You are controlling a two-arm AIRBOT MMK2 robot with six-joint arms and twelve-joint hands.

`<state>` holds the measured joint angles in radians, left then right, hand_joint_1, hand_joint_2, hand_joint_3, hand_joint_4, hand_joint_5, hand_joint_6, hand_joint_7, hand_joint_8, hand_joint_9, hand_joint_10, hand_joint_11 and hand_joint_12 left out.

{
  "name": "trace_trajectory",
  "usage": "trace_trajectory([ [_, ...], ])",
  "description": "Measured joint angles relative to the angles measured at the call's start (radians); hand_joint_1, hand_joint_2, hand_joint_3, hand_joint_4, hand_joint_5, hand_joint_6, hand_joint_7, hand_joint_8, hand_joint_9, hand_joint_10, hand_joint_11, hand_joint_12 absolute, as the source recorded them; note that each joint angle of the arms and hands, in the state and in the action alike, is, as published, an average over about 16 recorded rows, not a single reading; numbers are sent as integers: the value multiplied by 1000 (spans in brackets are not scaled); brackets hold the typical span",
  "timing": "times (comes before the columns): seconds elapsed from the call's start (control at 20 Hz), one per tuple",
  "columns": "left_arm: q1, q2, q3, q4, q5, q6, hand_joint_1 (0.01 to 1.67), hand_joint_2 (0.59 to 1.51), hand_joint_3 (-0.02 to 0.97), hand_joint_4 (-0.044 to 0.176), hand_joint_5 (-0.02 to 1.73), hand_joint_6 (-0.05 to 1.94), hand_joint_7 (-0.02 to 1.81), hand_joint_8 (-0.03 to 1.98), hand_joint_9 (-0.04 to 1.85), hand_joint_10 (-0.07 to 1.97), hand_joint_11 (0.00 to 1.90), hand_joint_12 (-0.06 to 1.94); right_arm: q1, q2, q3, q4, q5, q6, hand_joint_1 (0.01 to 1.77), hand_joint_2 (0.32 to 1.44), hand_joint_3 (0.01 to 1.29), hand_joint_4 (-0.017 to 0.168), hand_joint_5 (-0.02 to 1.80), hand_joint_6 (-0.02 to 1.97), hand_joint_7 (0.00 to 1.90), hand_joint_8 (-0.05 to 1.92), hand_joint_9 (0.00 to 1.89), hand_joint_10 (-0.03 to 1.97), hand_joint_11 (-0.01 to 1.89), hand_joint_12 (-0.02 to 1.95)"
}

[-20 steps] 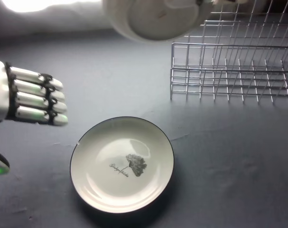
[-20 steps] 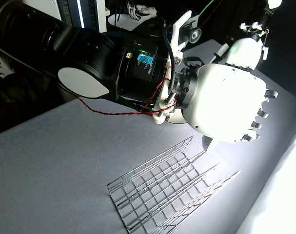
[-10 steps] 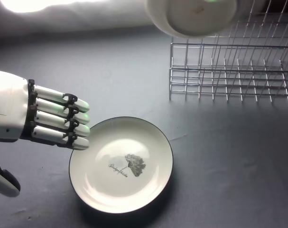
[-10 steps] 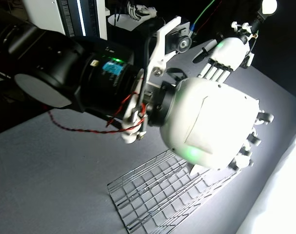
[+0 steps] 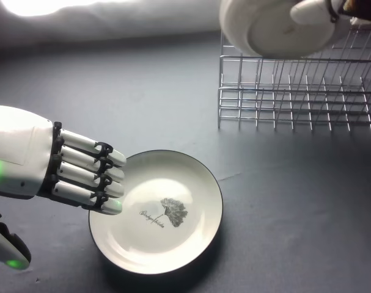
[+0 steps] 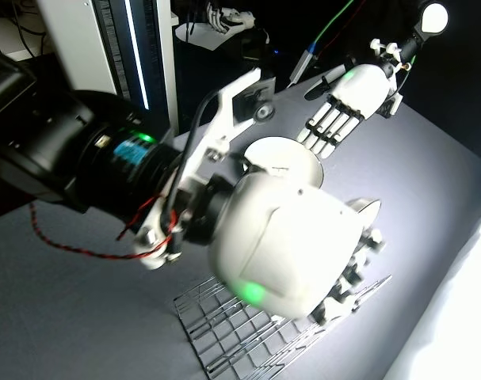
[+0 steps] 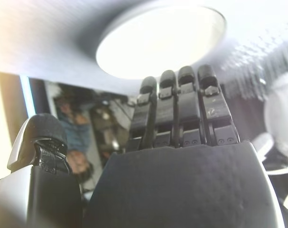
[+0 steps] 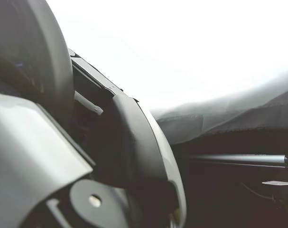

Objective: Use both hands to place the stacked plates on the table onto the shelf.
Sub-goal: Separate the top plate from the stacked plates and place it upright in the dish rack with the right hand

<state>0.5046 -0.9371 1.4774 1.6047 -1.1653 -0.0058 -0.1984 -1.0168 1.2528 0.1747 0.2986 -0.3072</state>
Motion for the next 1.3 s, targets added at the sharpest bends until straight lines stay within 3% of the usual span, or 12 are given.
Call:
trace_trajectory([
  [0.7, 3, -69, 79, 71, -37, 21, 13, 1161, 18, -3, 122, 19, 140, 12, 123, 5, 18, 168, -158, 18, 21, -48, 104, 11, 1360, 1001, 14, -7, 884, 1001, 1008, 925, 897, 1095, 640, 1293],
  [0.95, 13, -87, 92, 91, -27, 37, 13, 1162, 18, -3, 118, 19, 138, 11, 121, 6, 18, 166, -183, 19, 26, -80, 136, 17, 1327, 1015, 14, -3, 858, 1031, 986, 811, 895, 820, 605, 1288],
  [1.3, 29, -103, 107, 103, -1, 54, 13, 1163, 18, -3, 130, 19, 142, 10, 122, 5, 17, 195, -193, 19, 33, -127, 152, 15, 1236, 1043, 14, 0, 776, 651, 894, 415, 856, 356, 478, 1244],
])
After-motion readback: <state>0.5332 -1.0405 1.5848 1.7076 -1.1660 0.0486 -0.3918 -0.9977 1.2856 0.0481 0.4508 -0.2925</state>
